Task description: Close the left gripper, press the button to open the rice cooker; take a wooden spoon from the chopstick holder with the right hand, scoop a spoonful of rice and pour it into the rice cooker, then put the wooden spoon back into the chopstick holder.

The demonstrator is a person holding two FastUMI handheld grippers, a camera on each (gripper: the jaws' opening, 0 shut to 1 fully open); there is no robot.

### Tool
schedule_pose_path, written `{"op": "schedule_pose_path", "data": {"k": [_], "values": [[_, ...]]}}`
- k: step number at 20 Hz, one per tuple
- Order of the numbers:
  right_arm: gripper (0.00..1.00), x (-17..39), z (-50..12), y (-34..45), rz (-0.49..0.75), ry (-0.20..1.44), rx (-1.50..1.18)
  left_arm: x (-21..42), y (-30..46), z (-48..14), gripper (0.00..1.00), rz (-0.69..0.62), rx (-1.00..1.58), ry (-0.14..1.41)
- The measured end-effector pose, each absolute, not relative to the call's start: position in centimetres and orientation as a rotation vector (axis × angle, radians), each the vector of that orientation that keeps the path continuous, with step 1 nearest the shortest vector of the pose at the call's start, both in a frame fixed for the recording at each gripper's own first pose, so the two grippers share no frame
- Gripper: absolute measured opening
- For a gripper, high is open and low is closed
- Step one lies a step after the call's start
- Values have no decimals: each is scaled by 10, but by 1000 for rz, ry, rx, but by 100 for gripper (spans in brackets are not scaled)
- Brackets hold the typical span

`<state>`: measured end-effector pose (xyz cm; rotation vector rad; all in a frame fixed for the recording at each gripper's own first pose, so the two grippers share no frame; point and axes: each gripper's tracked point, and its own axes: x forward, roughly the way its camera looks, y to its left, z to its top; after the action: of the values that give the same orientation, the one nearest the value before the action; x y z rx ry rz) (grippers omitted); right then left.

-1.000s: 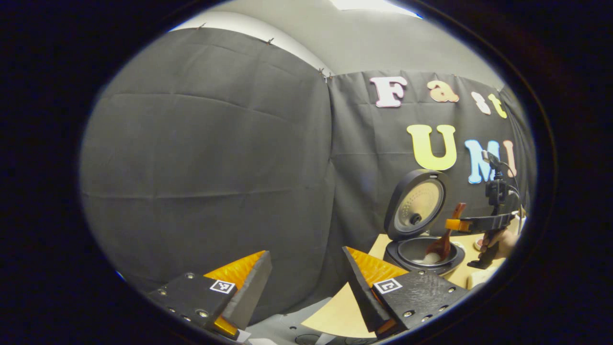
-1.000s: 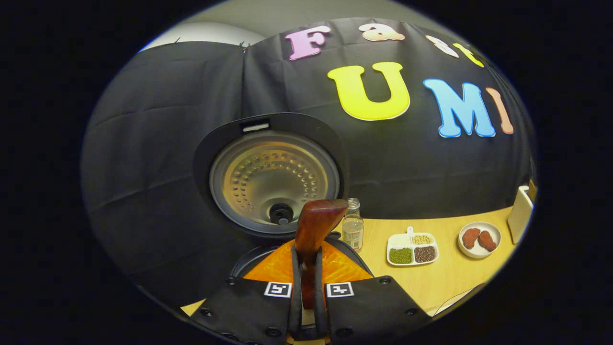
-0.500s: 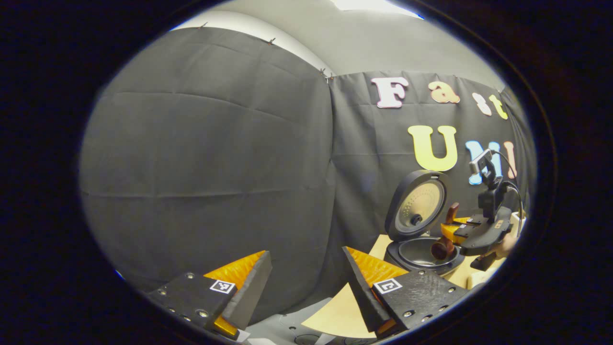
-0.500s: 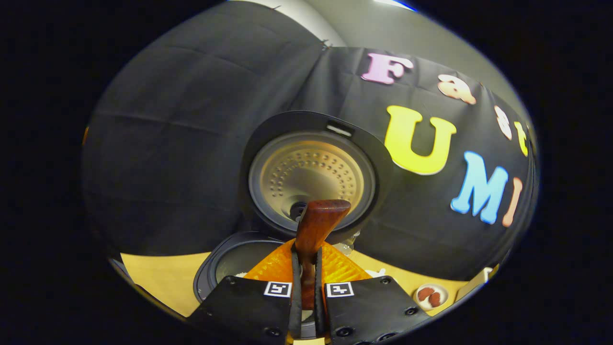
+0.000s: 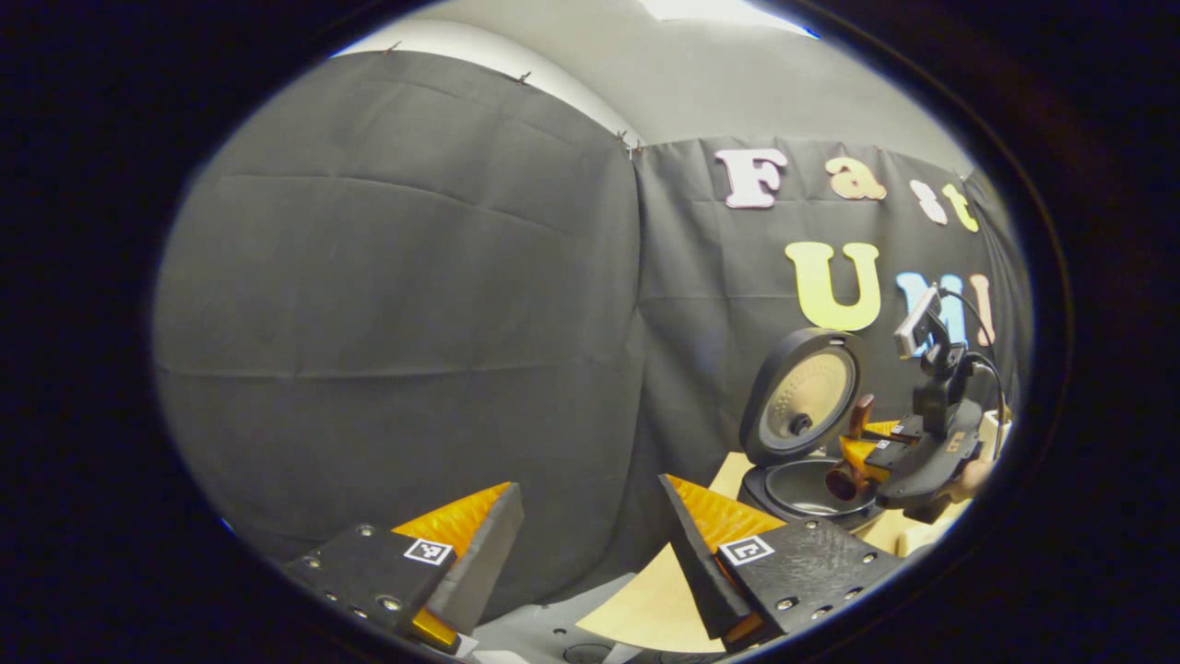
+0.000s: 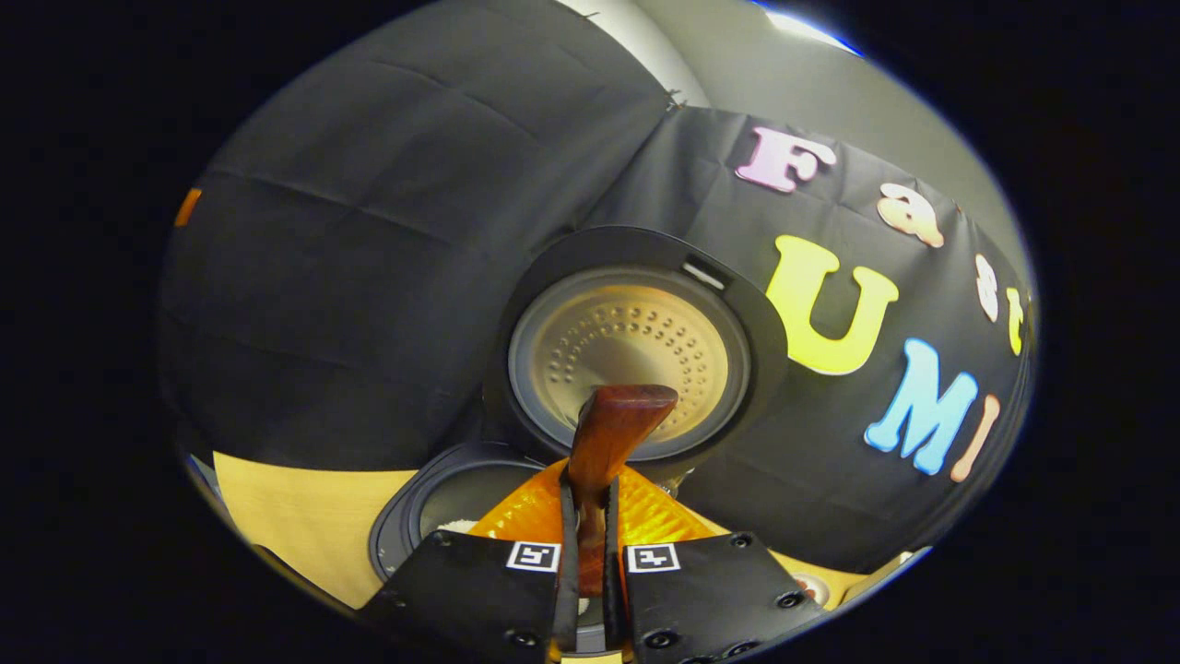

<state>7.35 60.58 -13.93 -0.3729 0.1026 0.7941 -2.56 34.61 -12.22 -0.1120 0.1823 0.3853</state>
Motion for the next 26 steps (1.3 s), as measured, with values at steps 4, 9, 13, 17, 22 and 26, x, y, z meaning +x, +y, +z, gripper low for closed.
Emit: {"op": "schedule_pose_path", "data": {"k": [4,9,13,17,22,26], "values": [[13,81,-138,592,760,265,-120,-22,346,-118,87,374,-115,185],[12,90,-112,571,730,356,153,-12,326,-99,87,337,-96,162],[12,93,-89,545,713,419,366,-3,302,-92,87,287,-88,147],[9,100,-68,506,681,411,461,8,278,-83,87,235,-101,126],[9,110,-53,449,622,396,539,24,239,-67,87,168,-103,104],[8,122,-52,397,553,383,537,39,203,-46,87,112,-127,69]]}}
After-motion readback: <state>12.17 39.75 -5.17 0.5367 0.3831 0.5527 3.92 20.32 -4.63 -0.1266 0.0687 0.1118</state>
